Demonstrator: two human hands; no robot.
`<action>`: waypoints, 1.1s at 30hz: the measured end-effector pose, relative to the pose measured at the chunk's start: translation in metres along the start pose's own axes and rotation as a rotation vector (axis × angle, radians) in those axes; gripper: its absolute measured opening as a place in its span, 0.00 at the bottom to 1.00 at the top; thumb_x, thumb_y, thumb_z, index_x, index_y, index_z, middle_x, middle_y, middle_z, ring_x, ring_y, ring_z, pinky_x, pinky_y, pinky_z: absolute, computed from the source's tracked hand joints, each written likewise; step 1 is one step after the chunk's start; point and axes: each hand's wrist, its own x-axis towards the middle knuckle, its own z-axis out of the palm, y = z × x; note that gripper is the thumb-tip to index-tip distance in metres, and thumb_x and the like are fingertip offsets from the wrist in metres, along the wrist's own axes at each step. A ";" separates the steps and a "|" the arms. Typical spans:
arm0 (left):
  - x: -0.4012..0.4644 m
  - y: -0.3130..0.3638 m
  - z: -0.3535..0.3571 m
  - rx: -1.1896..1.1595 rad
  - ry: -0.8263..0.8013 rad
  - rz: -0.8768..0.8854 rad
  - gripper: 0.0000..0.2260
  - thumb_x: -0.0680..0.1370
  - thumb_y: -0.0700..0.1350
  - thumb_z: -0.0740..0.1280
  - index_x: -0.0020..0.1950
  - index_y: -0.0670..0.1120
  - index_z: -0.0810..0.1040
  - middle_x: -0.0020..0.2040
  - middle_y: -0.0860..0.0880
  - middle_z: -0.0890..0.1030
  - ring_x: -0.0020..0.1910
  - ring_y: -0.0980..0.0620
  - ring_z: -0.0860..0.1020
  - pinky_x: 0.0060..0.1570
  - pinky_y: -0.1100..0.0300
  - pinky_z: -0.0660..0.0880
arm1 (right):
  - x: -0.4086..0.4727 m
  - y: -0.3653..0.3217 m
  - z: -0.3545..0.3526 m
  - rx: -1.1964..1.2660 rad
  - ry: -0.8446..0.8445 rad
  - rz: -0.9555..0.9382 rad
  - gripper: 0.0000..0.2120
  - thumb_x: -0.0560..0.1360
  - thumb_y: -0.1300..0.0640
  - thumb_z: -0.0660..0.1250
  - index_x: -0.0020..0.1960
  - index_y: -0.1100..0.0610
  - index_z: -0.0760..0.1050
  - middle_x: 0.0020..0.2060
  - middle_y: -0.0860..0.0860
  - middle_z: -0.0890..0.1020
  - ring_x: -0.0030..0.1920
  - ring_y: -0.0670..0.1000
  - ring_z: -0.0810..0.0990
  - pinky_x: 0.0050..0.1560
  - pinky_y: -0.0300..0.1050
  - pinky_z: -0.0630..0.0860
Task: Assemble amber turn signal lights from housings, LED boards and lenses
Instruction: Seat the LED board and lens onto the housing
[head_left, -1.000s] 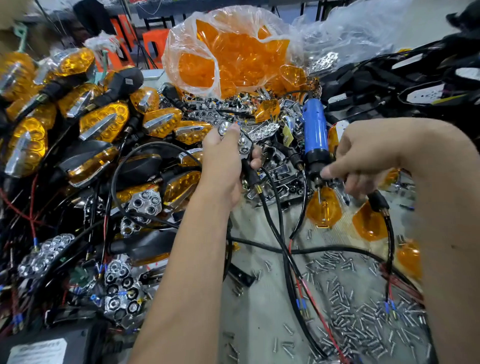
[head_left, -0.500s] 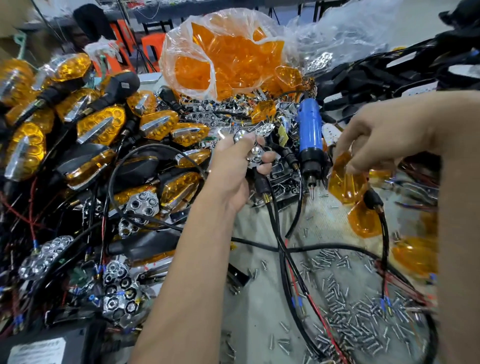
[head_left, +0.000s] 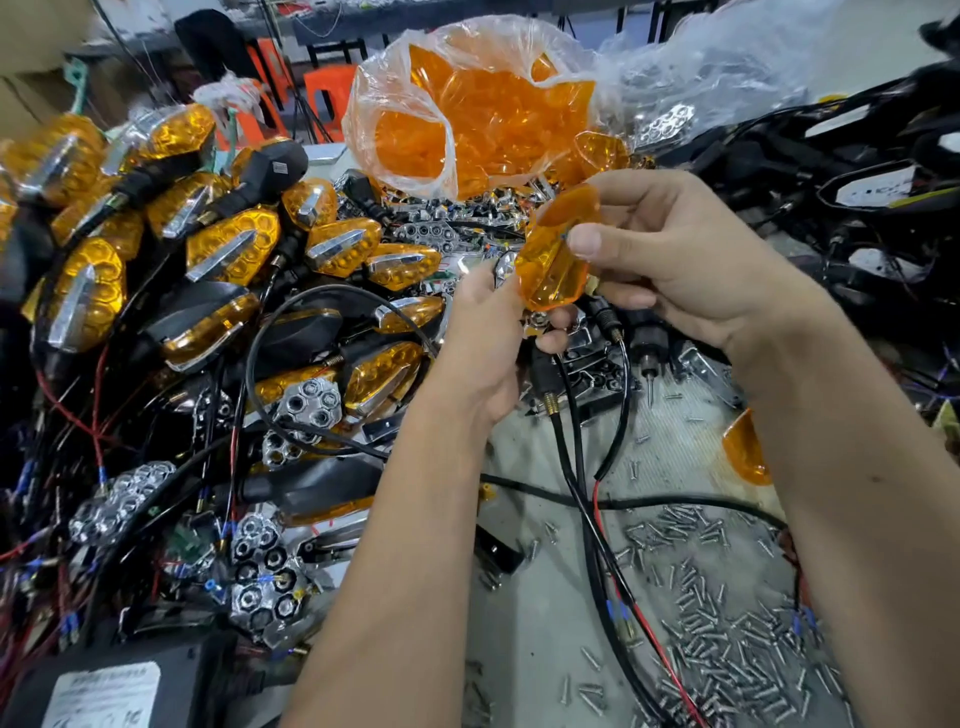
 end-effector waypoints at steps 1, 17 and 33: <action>-0.001 0.000 0.000 -0.003 0.002 0.005 0.04 0.84 0.34 0.59 0.52 0.40 0.72 0.34 0.47 0.77 0.28 0.53 0.71 0.22 0.65 0.65 | 0.001 0.002 0.003 0.009 -0.025 -0.012 0.19 0.71 0.48 0.79 0.56 0.57 0.82 0.47 0.63 0.78 0.29 0.47 0.70 0.24 0.34 0.66; 0.000 0.003 -0.013 -0.088 -0.061 -0.068 0.08 0.83 0.33 0.58 0.51 0.45 0.73 0.39 0.49 0.77 0.30 0.52 0.72 0.24 0.65 0.62 | 0.008 0.019 0.018 -0.002 0.317 -0.005 0.18 0.85 0.39 0.58 0.54 0.51 0.79 0.37 0.69 0.70 0.24 0.51 0.64 0.22 0.36 0.56; 0.002 0.010 -0.025 -0.056 -0.030 -0.289 0.17 0.85 0.55 0.59 0.56 0.42 0.78 0.41 0.44 0.78 0.27 0.51 0.72 0.22 0.66 0.62 | 0.008 0.022 0.024 -0.088 0.109 0.067 0.11 0.84 0.49 0.65 0.57 0.56 0.79 0.31 0.48 0.75 0.26 0.46 0.66 0.22 0.35 0.64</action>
